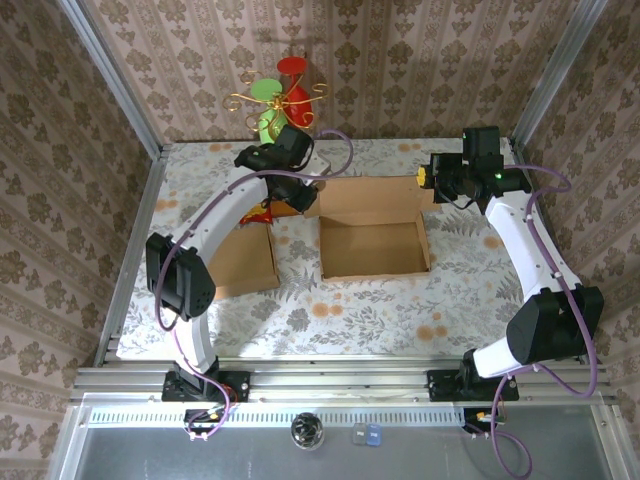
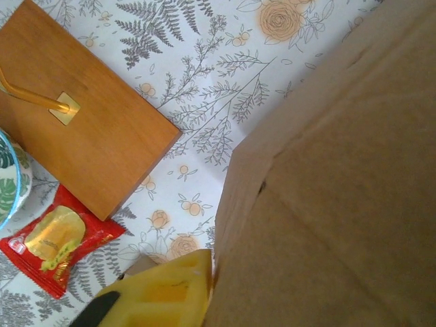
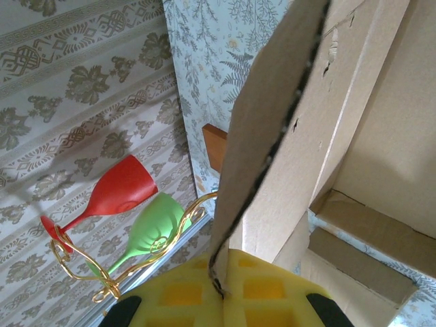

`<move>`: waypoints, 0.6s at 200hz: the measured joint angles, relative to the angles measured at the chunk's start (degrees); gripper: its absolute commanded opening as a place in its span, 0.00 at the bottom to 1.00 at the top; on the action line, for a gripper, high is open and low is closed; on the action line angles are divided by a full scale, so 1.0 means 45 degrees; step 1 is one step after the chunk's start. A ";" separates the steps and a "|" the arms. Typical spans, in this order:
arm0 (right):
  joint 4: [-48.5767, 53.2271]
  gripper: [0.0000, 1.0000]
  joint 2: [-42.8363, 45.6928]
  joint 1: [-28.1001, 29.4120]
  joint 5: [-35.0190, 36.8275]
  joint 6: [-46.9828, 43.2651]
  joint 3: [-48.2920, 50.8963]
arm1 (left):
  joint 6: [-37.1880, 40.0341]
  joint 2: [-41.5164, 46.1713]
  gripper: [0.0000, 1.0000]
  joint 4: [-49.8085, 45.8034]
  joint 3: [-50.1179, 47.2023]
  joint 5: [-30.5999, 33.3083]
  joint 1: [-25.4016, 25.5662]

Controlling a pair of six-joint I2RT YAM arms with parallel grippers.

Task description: Fold the paper box

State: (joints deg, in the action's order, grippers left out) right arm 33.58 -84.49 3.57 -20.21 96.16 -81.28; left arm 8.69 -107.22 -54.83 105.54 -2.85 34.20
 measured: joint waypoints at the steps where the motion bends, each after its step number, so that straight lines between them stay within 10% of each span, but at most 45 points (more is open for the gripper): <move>1: 0.0000 0.00 0.0000 0.0000 0.0000 0.0000 0.0000 | -0.0019 0.0000 0.10 -0.0005 0.0000 -0.0005 0.0000; 89: 0.0010 0.00 -0.0019 -0.0097 0.0010 -0.0593 0.0000 | -0.0019 0.0000 0.00 -0.0019 0.0044 -0.0073 0.0277; 120: 0.0306 0.33 -0.0549 -0.0165 -0.0155 -0.2171 -0.0612 | 0.0019 0.0024 0.00 0.0034 -0.0209 0.0015 0.0335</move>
State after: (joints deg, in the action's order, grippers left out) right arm 34.96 -86.96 2.83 -20.91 86.39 -84.03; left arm 8.78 -107.11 -54.68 104.60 -2.79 35.70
